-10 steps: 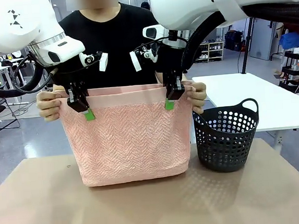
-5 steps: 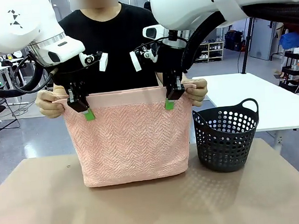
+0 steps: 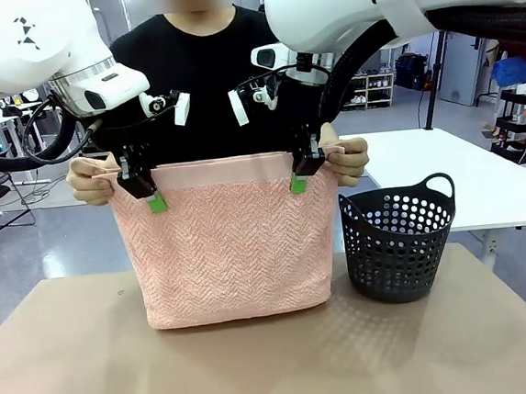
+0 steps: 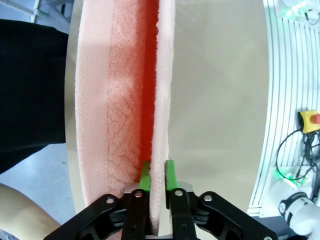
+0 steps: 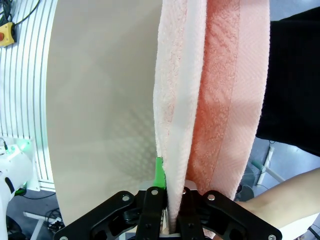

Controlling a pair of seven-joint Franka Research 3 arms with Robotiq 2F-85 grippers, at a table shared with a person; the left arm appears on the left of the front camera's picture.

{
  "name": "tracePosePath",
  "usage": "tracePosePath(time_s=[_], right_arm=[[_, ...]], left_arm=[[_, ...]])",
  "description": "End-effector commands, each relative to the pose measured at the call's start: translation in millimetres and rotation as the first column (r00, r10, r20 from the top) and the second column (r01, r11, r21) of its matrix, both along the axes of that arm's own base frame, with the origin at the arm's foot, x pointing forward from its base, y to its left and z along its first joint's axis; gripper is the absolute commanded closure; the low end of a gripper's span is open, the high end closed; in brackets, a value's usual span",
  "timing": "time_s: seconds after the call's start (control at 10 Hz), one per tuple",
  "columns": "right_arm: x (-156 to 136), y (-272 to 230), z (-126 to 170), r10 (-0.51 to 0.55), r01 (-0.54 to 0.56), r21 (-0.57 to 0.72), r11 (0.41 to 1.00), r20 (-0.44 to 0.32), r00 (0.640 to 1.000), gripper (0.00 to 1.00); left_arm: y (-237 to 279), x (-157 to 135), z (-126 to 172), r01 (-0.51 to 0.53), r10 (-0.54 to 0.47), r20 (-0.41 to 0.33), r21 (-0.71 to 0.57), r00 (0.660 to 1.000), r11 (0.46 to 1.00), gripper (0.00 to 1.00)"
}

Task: Fold the towel.
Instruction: Release the end of the 100 cm Hotel Towel you were holding and grab the top end of the folded side.

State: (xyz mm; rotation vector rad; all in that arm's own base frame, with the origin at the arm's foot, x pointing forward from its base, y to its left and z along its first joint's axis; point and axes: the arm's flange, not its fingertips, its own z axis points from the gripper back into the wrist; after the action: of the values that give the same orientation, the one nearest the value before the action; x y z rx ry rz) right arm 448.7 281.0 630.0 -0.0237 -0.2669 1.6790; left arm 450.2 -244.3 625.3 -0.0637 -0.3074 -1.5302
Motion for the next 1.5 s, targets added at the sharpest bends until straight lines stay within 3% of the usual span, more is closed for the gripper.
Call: tracePosePath(time_s=[0.0,0.1,0.2,0.3,0.4,0.5,0.6,0.7,0.8,1.0,1.4], right_arm=[[-1,-2,2,-0.003,0.003,-0.004,1.0,0.024,1.0,0.65],[-4,-5,9,-0.012,0.012,-0.005,1.0,0.054,0.998,0.33],[-11,-9,22,-0.007,0.006,0.01,1.0,0.102,0.995,0.62],[-20,-14,35,-0.004,0.0,0.028,1.0,0.153,0.988,0.01],[-26,-18,45,0.002,-0.01,0.045,0.999,0.177,0.984,0.3],[-32,-21,57,0.004,-0.018,0.062,0.998,0.216,0.976,0.0],[-39,-26,69,-0.006,-0.018,0.087,0.996,0.266,0.964,0.0],[-47,-30,77,-0.005,-0.029,0.108,0.994,0.301,0.954,0.0],[-49,-32,79,0.004,-0.038,0.105,0.994,0.311,0.95,0.14],[-46,-31,80,0.013,-0.043,0.09,0.995,0.309,0.951,0.0],[-27,-26,74,0.013,-0.035,0.106,0.994,0.208,0.978,0.0]], left_arm=[[4,0,6,-0.002,0.002,0.038,0.004,0.999,1.0,0.49],[8,-5,14,-0.022,0.021,0.076,0.008,0.997,1.0,0.37],[13,-14,28,-0.035,0.034,0.138,0.002,0.99,0.999,0.2],[20,-25,43,-0.055,0.054,0.206,-0.004,0.977,0.999,0.44],[25,-33,54,-0.074,0.074,0.246,-0.011,0.966,0.997,0.0],[29,-38,63,-0.079,0.085,0.275,-0.031,0.958,0.996,0.16],[32,-45,71,-0.103,0.114,0.323,-0.05,0.939,0.993,0.0],[33,-54,77,-0.109,0.124,0.362,-0.063,0.924,0.992,0.0],[31,-56,77,-0.119,0.129,0.384,-0.048,0.914,0.992,0.0],[28,-52,77,-0.106,0.116,0.375,-0.049,0.92,0.993,0.0],[24,-31,81,-0.02,0.026,0.293,-0.025,0.956,0.999,0.0]])
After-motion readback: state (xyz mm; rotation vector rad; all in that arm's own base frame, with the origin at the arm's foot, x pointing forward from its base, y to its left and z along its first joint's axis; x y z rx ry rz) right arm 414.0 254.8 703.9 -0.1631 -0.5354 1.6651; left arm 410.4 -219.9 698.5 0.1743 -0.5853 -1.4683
